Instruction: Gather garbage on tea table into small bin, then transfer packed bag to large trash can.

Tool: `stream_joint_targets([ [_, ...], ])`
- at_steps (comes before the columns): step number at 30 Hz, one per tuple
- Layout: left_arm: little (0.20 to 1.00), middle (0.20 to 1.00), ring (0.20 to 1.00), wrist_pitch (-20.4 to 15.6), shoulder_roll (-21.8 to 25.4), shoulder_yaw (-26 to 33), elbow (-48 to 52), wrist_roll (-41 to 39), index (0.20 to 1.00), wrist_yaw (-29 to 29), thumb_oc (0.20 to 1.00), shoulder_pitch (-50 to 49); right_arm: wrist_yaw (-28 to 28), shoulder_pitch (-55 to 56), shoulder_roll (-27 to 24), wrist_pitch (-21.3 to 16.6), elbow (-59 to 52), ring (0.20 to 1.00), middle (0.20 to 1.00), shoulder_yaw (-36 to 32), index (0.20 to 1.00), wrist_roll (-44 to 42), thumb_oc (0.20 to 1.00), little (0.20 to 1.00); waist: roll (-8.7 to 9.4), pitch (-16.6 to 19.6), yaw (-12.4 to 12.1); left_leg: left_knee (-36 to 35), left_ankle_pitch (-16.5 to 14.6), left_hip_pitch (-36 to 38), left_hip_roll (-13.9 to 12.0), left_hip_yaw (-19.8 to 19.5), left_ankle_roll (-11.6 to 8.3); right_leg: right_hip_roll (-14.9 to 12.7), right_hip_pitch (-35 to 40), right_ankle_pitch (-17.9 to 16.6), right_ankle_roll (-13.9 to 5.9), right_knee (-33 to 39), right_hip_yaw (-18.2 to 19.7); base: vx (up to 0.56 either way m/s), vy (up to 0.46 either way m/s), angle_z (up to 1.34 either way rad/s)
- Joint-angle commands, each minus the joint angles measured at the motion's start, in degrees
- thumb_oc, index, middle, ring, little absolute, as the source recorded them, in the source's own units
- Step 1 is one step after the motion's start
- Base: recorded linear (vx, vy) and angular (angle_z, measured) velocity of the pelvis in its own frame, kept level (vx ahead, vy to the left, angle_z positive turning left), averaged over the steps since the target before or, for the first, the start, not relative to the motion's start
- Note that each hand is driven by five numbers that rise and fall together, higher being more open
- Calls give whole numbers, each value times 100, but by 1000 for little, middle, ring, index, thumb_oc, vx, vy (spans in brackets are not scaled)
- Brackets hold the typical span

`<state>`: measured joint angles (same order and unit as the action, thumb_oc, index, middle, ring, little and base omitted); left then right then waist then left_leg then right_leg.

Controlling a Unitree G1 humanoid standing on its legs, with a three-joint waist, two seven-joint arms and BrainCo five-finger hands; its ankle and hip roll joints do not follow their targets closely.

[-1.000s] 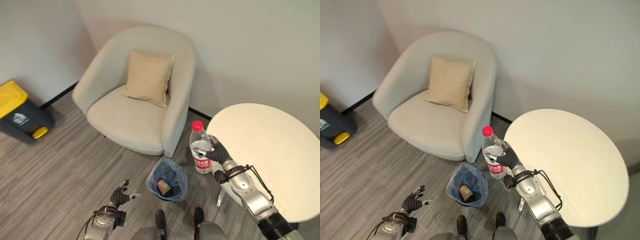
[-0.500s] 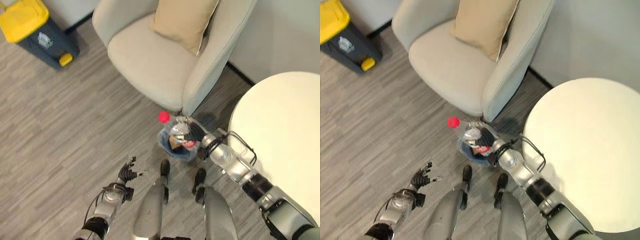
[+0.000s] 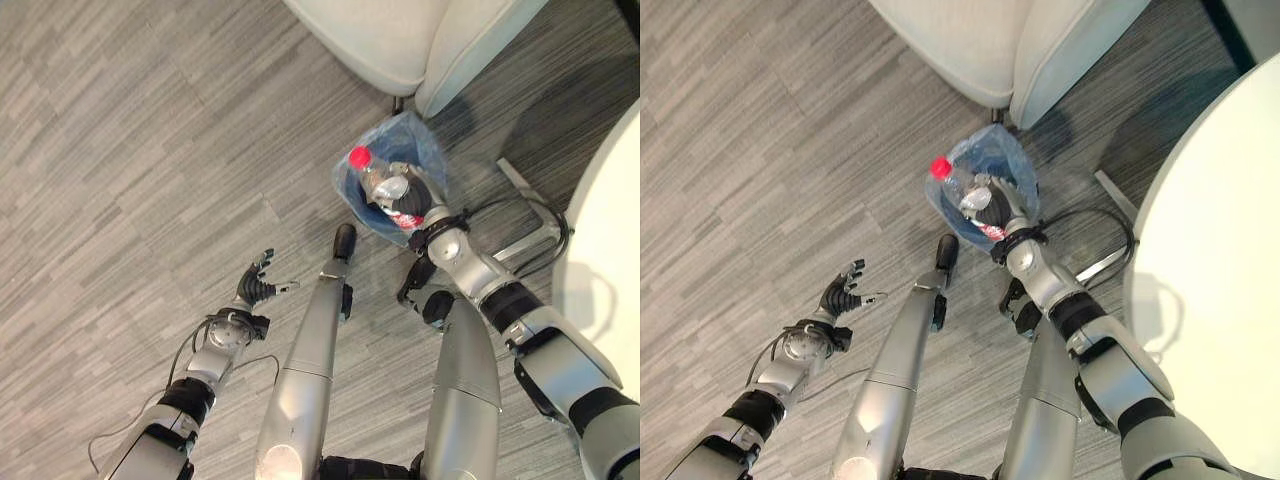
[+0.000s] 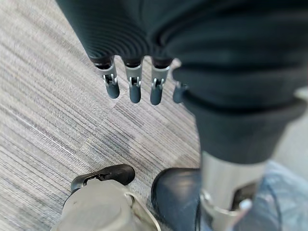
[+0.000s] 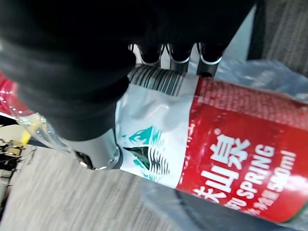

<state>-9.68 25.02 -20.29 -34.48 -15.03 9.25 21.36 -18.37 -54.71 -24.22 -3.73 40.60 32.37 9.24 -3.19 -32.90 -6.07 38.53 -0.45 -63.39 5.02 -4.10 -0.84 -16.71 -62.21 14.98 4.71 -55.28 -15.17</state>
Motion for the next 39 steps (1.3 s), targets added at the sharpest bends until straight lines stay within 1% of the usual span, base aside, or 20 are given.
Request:
stream_joint_targets([
  [1, 1000, 1000, 1000, -187, 7, -314, 218, -117, 1000, 97, 1000, -386, -210, 74, 113, -185, -79, 200, 200, -149, 200, -412, 200, 200, -129, 715, -86, 136, -669, -16, 41, 211, 70, 144, -37, 118, -595, 659, 778, 10, 15, 17],
  [3, 1000, 1000, 1000, -204, 42, -486, 254, -135, 1000, 109, 1000, -203, -237, -324, 112, -180, 314, 200, 200, -97, 200, -628, 200, 200, -167, 774, -161, 248, -657, -349, 111, 188, 85, 43, -392, 189, -565, 459, 855, 14, 18, 16],
  [6, 1000, 1000, 1000, -216, 37, -630, 276, -174, 1000, 109, 1000, -94, -250, -621, 133, -177, 643, 200, 200, -1, 200, -782, 200, 200, -210, 819, -228, 275, -628, -516, 166, 187, 92, -22, -565, 211, -561, 355, 881, 14, 19, 8],
  [8, 1000, 1000, 1000, -216, 43, -682, 287, -181, 1000, 115, 1000, -53, -216, -748, 159, -171, 802, 460, 460, 63, 460, -868, 460, 460, -225, 856, -272, 242, -599, -578, 202, 176, 93, -49, -623, 204, -571, 360, 873, 0, 0, 0],
  [9, 1000, 1000, 1000, -216, 44, -704, 285, -178, 1000, 104, 1000, -47, -214, -785, 140, -157, 851, 1000, 1000, 91, 1000, -867, 1000, 1000, -223, 869, -281, 218, -586, -578, 210, 162, 89, -52, -626, 203, -576, 371, 864, 0, 0, 0],
  [13, 1000, 1000, 1000, -201, 23, -646, 217, -160, 1000, 127, 1000, -48, -270, -669, 73, -146, 774, 1000, 1000, 97, 1000, -760, 1000, 1000, -160, 903, -260, -34, -516, -449, 188, 139, 61, -38, -478, 142, -611, 554, 769, -10, -11, 7],
  [14, 1000, 1000, 1000, -189, 16, -524, 176, -120, 1000, 142, 1000, -90, -304, -407, -7, -136, 545, 1000, 1000, 84, 1000, -458, 1000, 1000, -79, 907, -203, -258, -463, -341, 154, 82, 34, 32, -352, 74, -648, 751, 707, -20, -32, 12],
  [18, 1000, 1000, 1000, -203, 9, -377, 197, -54, 1000, 154, 1000, -152, -356, -108, -170, -105, 377, 1000, 1000, 114, 1000, 81, 1000, 1000, -9, 908, -129, -433, -412, -249, 111, 51, -10, 99, -247, 6, -682, 936, 646, -20, -32, 8],
  [23, 1000, 1000, 1000, -227, 19, -256, 221, 10, 1000, 164, 1000, -211, -286, 74, -374, -48, 167, 1000, 1000, 524, 1000, 1007, 1000, 1000, 33, 896, -57, -568, -384, -203, 42, 50, -50, 168, -198, -63, -722, 1066, 644, -6, -14, -1],
  [26, 1000, 1000, 1000, -251, 37, -253, 205, 48, 1000, 161, 1000, -258, -234, 60, -416, 24, 264, 1000, 1000, 875, 1000, 1552, 1000, 1000, 33, 878, -45, -590, -373, -214, 2, 50, -70, 170, -213, -67, -747, 1084, 643, 7, -30, -5],
  [27, 1000, 1000, 1000, -264, 69, -273, 215, 68, 1000, 165, 1000, -257, -182, -7, -384, 74, 430, 1000, 1000, 1128, 1000, 1877, 1000, 1000, 23, 871, -46, -575, -371, -247, -9, 59, -76, 172, -256, -55, -762, 1059, 652, 0, 0, 0],
  [29, 1000, 1000, 1000, -285, 92, -311, 233, 51, 1000, 172, 1000, -250, -165, -101, -320, 128, 640, 1000, 1000, 1375, 1000, 2134, 1000, 1000, -3, 840, -63, -527, -369, -314, -2, 73, -73, 171, -337, -42, -774, 1004, 682, 0, 0, 0],
  [30, 1000, 1000, 1000, -290, 115, -362, 241, 15, 1000, 169, 1000, -207, -95, -207, -237, 208, 882, 1000, 1000, 1642, 1000, 2380, 1000, 1000, -27, 804, -74, -463, -371, -401, 6, 75, -67, 153, -431, -21, -784, 919, 691, 0, 0, 0],
  [31, 1000, 1000, 1000, -303, 118, -393, 241, -14, 1000, 177, 1000, -166, -73, -263, -183, 253, 1021, 1000, 1000, 1768, 1000, 2498, 1000, 1000, -49, 782, -82, -420, -371, -454, 25, 75, -60, 145, -488, -7, -788, 860, 696, 0, 0, 0],
  [33, 1000, 1000, 1000, -310, 112, -449, 258, -58, 1000, 186, 1000, -104, -4, -303, -35, 324, 1326, 1000, 1000, 1983, 1000, 2679, 1000, 1000, -102, 742, -97, -323, -374, -559, 65, 78, -54, 126, -608, 18, -782, 753, 720, 0, 0, 0],
  [34, 1000, 1000, 1000, -320, 94, -512, 239, -78, 1000, 199, 1000, -39, 74, -294, 164, 394, 1644, 1000, 1000, 2184, 1000, 2883, 1000, 1000, -156, 705, -112, -225, -377, -645, 113, 76, -54, 97, -700, 66, -756, 617, 748, 10, -33, 3],
  [38, 1000, 1000, 1000, -336, 31, -613, 224, -91, 1000, 232, 1000, 43, 186, -175, 504, 496, 2223, 1000, 1000, 2359, 1000, 3058, 1000, 1000, -239, 654, -132, -166, -347, -766, 157, 80, -67, 73, -828, 119, -718, 469, 778, 2, -37, 7],
  [39, 1000, 1000, 1000, -338, 20, -630, 210, -79, 1000, 237, 1000, 50, 203, -152, 562, 494, 2285, 645, 645, 2363, 645, 3034, 645, 645, -243, 648, -133, -154, -339, -785, 161, 82, -71, 80, -845, 125, -710, 453, 782, -16, -41, 7],
])
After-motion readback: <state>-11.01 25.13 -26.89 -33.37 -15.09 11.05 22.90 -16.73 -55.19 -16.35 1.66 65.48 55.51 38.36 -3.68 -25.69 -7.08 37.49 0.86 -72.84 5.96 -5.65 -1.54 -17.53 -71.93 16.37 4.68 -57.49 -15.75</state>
